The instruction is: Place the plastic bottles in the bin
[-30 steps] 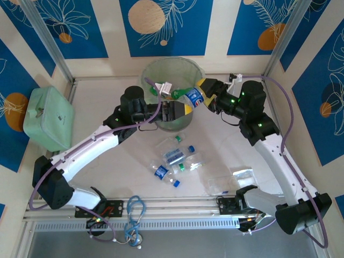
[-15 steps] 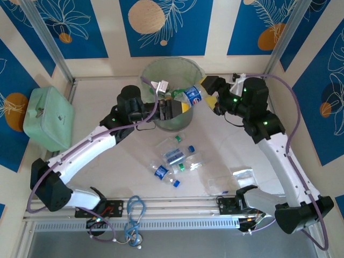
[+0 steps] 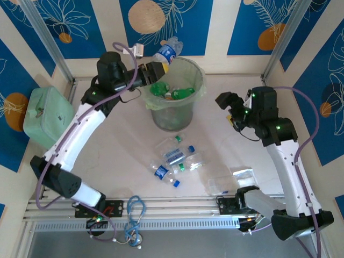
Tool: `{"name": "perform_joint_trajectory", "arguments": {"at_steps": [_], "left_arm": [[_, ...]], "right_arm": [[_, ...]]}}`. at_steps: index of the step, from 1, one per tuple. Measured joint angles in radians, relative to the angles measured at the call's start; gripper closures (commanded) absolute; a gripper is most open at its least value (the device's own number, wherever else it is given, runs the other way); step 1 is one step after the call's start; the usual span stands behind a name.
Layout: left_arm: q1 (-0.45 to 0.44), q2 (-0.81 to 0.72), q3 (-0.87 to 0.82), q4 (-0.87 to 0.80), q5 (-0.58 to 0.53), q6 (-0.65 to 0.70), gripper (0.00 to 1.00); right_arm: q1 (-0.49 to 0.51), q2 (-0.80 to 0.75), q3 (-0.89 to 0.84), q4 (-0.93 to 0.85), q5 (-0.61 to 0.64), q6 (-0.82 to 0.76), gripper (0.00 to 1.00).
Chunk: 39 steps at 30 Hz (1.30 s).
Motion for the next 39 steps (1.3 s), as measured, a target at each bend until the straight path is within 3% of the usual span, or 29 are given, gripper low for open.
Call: {"name": "perform_joint_trajectory", "arguments": {"at_steps": [5, 10, 14, 19, 24, 32, 39], "left_arm": [[0.015, 0.130, 0.090, -0.101, -0.023, 0.053, 0.48], [0.032, 0.194, 0.118, -0.181, -0.031, 0.085, 0.20], [0.050, 0.215, 0.143, -0.211, -0.048, 0.095, 0.11], [0.053, 0.203, 0.152, -0.204, -0.051, 0.089, 0.11], [0.053, 0.113, 0.092, -0.143, -0.053, 0.057, 0.12], [0.053, -0.199, -0.184, 0.003, -0.052, 0.040, 0.12], [0.053, -0.332, -0.419, 0.078, -0.017, 0.016, 0.12]], "right_arm": [[-0.010, -0.014, -0.019, -0.036, 0.000, -0.001, 0.09], [-0.021, -0.018, -0.019, -0.039, -0.001, -0.004, 0.10], [-0.021, -0.014, -0.019, -0.040, -0.002, -0.008, 0.10], [-0.003, -0.007, -0.022, -0.044, 0.000, -0.008, 0.11], [0.076, -0.003, -0.068, -0.037, 0.021, 0.001, 0.13], [0.268, 0.069, -0.196, -0.030, 0.113, 0.118, 0.19], [0.312, 0.151, -0.331, -0.021, 0.141, 0.267, 0.21]]}}
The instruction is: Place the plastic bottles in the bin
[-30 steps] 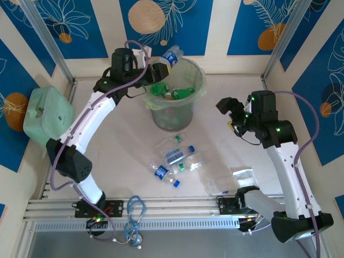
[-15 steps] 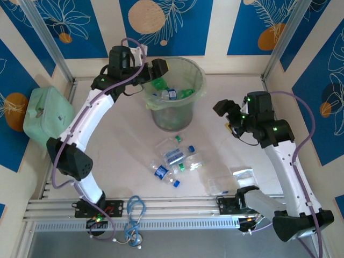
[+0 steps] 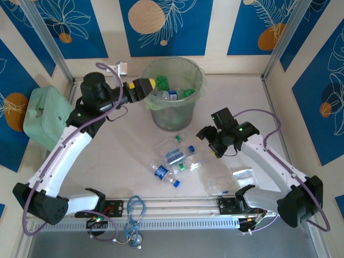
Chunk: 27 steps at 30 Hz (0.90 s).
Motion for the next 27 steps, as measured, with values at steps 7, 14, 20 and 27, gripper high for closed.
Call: {"name": "perform_joint_trajectory", "arguments": {"at_steps": [7, 14, 20, 27], "left_arm": [[0.000, -0.010, -0.132, 0.038, 0.050, -0.053, 0.13], [0.000, -0.026, -0.160, 0.065, 0.061, -0.075, 0.13], [0.000, -0.028, -0.166, 0.082, 0.072, -0.081, 0.14], [0.000, -0.028, -0.179, 0.093, 0.079, -0.082, 0.14]], "right_arm": [[0.016, 0.114, -0.023, 0.027, -0.008, 0.106, 0.20], [0.035, 0.239, -0.023, 0.062, -0.021, 0.161, 0.19], [0.043, 0.323, -0.022, 0.064, -0.027, 0.195, 0.20], [0.044, 0.385, -0.017, 0.093, -0.042, 0.201, 0.21]]}}
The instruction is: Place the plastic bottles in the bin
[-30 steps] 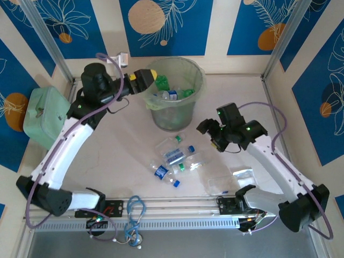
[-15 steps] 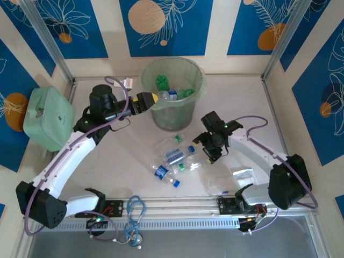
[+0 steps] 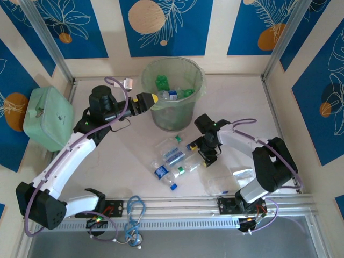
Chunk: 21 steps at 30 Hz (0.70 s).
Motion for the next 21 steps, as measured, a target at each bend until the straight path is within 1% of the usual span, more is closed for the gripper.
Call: {"name": "perform_joint_trajectory", "arguments": {"at_steps": [5, 12, 17, 21], "left_arm": [[0.000, 0.000, -0.008, 0.007, 0.003, -0.008, 0.14], [0.000, 0.000, -0.013, 0.009, 0.003, -0.015, 0.14], [0.000, 0.000, -0.013, 0.009, 0.003, -0.018, 0.14], [0.000, 0.000, -0.013, 0.008, 0.003, -0.018, 0.14]], "right_arm": [[0.006, 0.055, 0.022, 0.005, 0.000, -0.009, 0.25], [0.005, 0.066, 0.026, 0.008, 0.008, -0.031, 0.35], [0.002, 0.057, 0.026, 0.006, 0.016, -0.048, 0.40], [-0.012, -0.001, 0.026, -0.006, 0.032, -0.060, 0.43]]}}
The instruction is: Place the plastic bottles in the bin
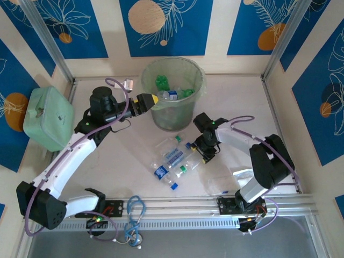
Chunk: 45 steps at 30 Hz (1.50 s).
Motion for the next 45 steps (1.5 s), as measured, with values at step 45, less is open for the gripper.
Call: {"name": "perform_joint_trajectory", "arguments": {"at_steps": [45], "left_arm": [[-0.335, 0.198, 0.255, -0.203, 0.111, 0.266, 0.24]], "right_arm": [[-0.251, -0.545, 0.297, 0.297, -0.247, -0.249, 0.49]]}}
